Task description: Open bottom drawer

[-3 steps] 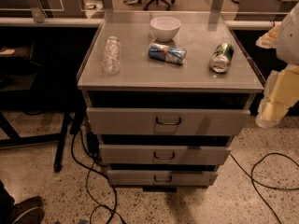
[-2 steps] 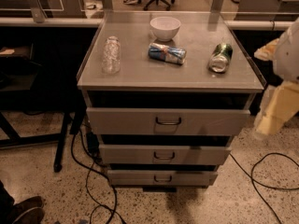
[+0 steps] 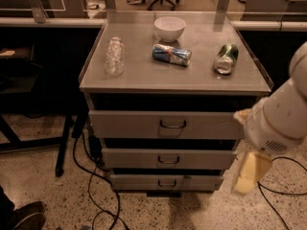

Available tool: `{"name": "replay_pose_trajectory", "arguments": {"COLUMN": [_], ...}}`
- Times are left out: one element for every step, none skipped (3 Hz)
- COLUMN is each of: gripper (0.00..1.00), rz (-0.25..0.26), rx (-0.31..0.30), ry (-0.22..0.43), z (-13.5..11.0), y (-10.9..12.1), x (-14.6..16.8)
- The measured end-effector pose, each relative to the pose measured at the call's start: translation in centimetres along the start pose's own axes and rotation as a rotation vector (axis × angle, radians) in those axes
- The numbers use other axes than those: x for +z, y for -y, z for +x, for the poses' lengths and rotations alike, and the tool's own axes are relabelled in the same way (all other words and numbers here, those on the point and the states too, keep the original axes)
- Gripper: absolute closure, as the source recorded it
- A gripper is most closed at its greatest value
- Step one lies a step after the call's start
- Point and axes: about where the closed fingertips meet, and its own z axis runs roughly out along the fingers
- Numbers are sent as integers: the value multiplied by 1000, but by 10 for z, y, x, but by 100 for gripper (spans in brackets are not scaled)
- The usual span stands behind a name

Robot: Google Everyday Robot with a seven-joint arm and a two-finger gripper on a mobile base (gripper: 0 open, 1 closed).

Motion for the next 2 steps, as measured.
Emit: {"name": "replay_pose_trajectory", "arguments": {"gripper": [0,0], "rz": [-24,-23], "rx": [3,2], "ry": [-16,-15], "z": [7,6], "y": [-11,-10], "x": [9,8]}}
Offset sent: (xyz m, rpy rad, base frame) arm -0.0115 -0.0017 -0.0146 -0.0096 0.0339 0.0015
